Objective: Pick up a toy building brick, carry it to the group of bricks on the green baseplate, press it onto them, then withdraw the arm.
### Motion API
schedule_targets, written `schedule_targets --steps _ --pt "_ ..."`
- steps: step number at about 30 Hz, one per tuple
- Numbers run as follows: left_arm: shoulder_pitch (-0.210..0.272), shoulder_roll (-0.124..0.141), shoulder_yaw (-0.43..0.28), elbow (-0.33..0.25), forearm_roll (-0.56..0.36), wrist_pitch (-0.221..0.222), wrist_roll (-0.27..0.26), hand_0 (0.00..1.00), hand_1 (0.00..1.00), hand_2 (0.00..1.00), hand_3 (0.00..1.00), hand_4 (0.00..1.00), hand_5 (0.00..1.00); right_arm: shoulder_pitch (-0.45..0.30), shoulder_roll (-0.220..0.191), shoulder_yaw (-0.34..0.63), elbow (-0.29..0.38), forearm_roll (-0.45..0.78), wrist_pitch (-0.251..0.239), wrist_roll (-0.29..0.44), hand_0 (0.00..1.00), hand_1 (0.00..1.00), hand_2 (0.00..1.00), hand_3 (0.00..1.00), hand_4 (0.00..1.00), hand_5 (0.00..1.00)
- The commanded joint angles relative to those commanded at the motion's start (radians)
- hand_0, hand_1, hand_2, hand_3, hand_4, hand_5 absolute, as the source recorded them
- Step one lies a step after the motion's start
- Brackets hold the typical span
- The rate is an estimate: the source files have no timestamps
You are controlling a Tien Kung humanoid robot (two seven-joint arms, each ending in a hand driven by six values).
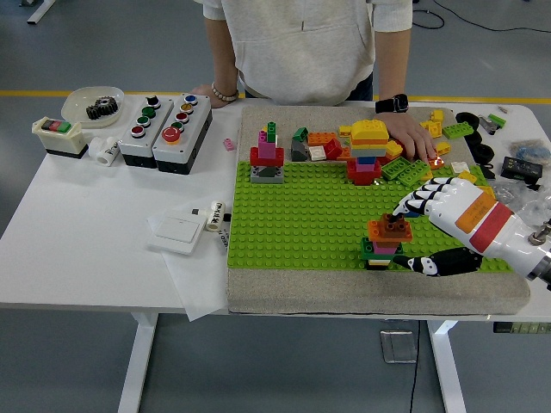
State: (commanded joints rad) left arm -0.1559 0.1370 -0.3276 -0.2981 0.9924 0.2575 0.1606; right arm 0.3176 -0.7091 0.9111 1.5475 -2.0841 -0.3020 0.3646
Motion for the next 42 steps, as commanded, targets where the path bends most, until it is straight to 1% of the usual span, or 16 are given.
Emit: schedule_targets --steps 17,42 --pt "-0.002 0.002 0.0 -0.001 0.003 -0.005 0.001 0.68 0.604 0.744 0.652 0.752 0.644 0.005 0.007 -0.012 -0.024 -0.002 -0.002 0.001 0.582 0.552 0.616 0.601 0.817 0.531" --pt "0.001 0.0 -0.003 -0.001 0.006 -0.01 0.003 0.681 0.606 0.744 0.654 0.751 0.643 -0.004 0.011 -0.026 -0.026 -0.028 -0.004 -0.001 0.572 0.549 0.612 0.597 0.814 0.525"
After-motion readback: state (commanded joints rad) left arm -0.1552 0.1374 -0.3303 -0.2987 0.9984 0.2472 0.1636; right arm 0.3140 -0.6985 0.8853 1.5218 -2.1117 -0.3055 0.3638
